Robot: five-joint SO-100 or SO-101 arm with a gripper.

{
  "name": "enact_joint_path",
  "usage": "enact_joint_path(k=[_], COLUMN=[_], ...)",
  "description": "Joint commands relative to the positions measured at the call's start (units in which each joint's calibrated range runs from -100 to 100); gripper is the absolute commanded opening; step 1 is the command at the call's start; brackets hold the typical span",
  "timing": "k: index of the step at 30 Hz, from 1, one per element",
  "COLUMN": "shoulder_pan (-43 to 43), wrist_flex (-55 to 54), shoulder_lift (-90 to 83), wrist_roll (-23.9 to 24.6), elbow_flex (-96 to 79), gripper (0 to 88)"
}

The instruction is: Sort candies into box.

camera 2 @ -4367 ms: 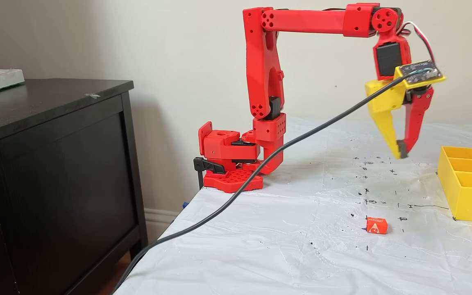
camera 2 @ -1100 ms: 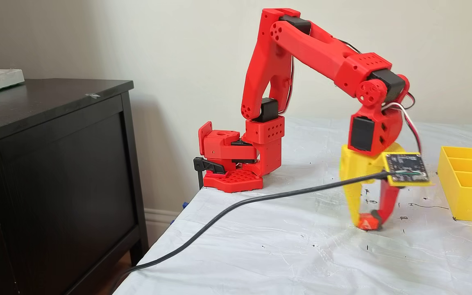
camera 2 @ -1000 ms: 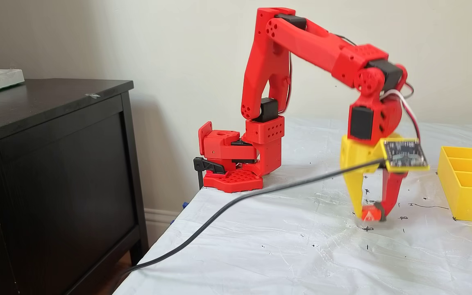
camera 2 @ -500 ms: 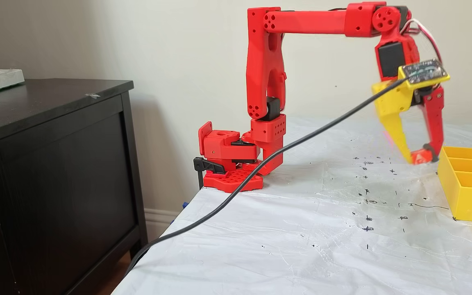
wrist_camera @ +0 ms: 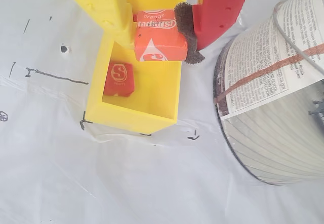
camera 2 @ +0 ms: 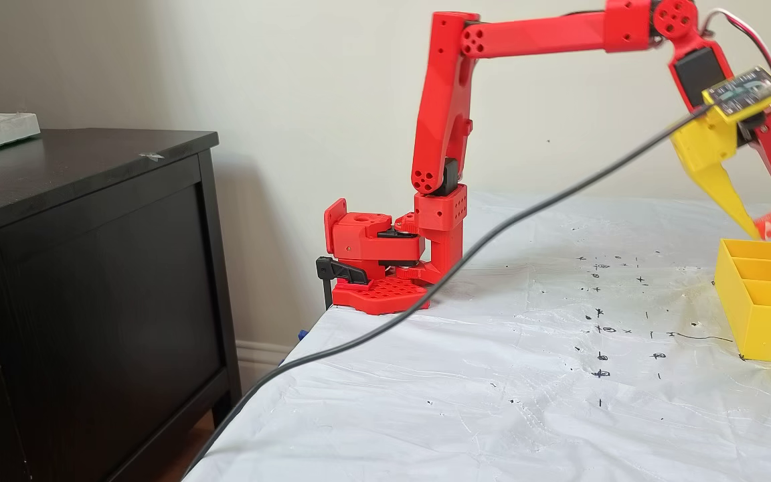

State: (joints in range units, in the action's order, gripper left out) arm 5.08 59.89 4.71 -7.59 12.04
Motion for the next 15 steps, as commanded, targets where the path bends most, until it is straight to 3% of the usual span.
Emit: enact_joint_path(k=[1,15], shoulder_pan=[-1.73,-2.18], wrist_flex=[1.47,0.90], shoulder_lift=[3.09,8.52], wrist_roll=[-0.39,-1.95], elbow_flex=[13.14,15.50], gripper=[0.2,0.2])
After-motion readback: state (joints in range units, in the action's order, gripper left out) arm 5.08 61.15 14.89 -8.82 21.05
